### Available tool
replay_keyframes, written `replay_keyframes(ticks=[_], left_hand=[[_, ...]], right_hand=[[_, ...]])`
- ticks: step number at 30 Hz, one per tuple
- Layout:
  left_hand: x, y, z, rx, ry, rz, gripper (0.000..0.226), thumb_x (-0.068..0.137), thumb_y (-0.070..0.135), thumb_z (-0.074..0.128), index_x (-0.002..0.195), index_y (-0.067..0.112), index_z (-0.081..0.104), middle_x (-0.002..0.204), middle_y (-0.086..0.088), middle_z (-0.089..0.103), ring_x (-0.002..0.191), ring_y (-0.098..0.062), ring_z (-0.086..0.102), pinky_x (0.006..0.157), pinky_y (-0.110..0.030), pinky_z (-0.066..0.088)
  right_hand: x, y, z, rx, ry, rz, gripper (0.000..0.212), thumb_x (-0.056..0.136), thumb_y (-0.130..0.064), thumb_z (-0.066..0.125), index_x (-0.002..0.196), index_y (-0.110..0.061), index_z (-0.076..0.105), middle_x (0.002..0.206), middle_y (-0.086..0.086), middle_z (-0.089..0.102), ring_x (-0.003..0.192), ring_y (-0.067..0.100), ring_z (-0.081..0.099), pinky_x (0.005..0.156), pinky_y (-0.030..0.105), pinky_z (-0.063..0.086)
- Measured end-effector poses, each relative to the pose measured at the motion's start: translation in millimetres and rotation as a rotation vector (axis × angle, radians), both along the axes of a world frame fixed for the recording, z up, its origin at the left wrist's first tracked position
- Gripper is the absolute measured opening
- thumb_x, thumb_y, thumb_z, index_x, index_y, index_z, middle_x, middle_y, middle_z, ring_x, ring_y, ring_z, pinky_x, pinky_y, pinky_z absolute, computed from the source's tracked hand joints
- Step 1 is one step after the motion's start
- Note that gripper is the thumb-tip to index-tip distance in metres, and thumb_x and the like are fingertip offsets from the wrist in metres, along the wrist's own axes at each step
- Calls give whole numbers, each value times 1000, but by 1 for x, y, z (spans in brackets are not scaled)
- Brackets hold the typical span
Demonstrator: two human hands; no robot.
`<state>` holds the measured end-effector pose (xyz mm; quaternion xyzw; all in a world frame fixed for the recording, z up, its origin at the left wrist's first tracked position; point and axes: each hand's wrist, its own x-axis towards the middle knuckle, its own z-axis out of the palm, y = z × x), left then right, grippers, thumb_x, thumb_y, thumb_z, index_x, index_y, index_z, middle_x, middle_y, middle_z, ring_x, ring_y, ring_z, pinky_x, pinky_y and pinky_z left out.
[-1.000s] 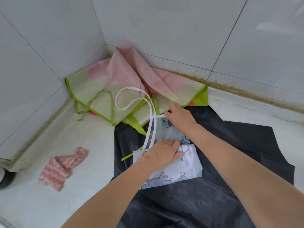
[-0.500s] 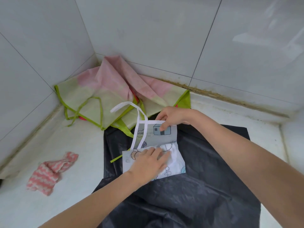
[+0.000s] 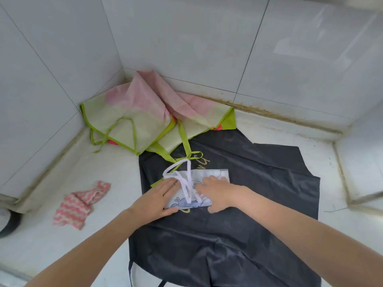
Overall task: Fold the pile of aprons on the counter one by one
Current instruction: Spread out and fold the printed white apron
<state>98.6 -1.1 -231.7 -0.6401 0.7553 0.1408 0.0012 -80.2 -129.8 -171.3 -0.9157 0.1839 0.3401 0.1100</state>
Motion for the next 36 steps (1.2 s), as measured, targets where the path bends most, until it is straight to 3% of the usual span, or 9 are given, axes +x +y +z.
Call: replay_keyframes(ticks=[4, 9, 13, 16, 19, 22, 25, 33, 36], left_hand=[[-6, 1, 7, 37, -9, 58, 84, 85, 39, 56, 150, 11, 11, 155, -11, 11, 139, -26, 28, 112, -32, 29], [-19, -16, 22, 135, -170, 99, 96, 81, 35, 59, 149, 22, -7, 153, -16, 6, 142, -28, 18, 112, -43, 22], [-30, -29, 33, 141, -215, 69, 64, 83, 44, 58, 139, 28, 32, 145, -11, 29, 132, -28, 35, 109, -46, 26], [-33, -38, 50, 185, -137, 97, 39, 85, 48, 56, 114, 23, 50, 124, 3, 47, 121, -22, 43, 106, -46, 23], [-22, -45, 75, 315, 212, 260, 53, 77, 58, 62, 117, 27, 47, 119, 9, 44, 127, -21, 34, 103, -42, 25], [-13, -58, 117, 236, 1208, 573, 28, 86, 41, 63, 110, 29, 54, 123, 11, 51, 128, -11, 41, 104, -31, 28], [-13, -70, 163, 87, 1679, 707, 8, 95, 22, 52, 91, 21, 58, 88, 6, 66, 86, -4, 65, 89, -25, 43], [-5, -71, 245, -252, 1619, 564, 20, 92, 0, 47, 78, 7, 60, 55, 3, 53, 51, -9, 45, 46, -16, 38], [-7, -61, 248, -20, 1003, 250, 20, 93, 1, 47, 84, 10, 62, 47, 6, 55, 36, -5, 41, 40, -15, 32]], right_hand=[[-4, 21, -13, -284, -68, -51, 70, 82, -20, 64, 141, -17, 26, 139, 14, 24, 124, 33, 30, 90, 43, 36], [-15, 41, -39, -533, -89, -183, 73, 46, -22, 88, 115, -18, 63, 118, 24, 56, 79, 32, 57, 50, 35, 44], [-16, 36, -36, -547, -149, -89, 65, 94, -13, 48, 148, -12, 13, 144, 27, 24, 117, 38, 40, 82, 40, 45], [-10, 29, -21, -531, -167, -96, 48, 94, -12, 47, 139, -11, 29, 132, 17, 43, 116, 34, 42, 86, 39, 42], [-3, 18, 12, -557, -164, -155, 38, 92, -11, 48, 129, -14, 41, 124, 8, 51, 116, 32, 44, 85, 40, 42], [2, 4, 50, -630, -222, -156, 32, 91, -11, 48, 123, -12, 47, 122, 8, 54, 115, 32, 47, 82, 40, 38], [4, -4, 85, -598, -255, -238, 29, 88, -8, 51, 117, -12, 51, 117, 9, 58, 110, 29, 52, 78, 34, 36], [-18, -36, 137, -320, -176, -628, 37, 89, -8, 38, 122, -8, 55, 114, 10, 58, 101, 27, 58, 71, 28, 42], [-24, -48, 146, -173, -223, -740, 40, 90, -9, 34, 124, -8, 55, 117, 10, 58, 96, 25, 56, 76, 28, 44]])
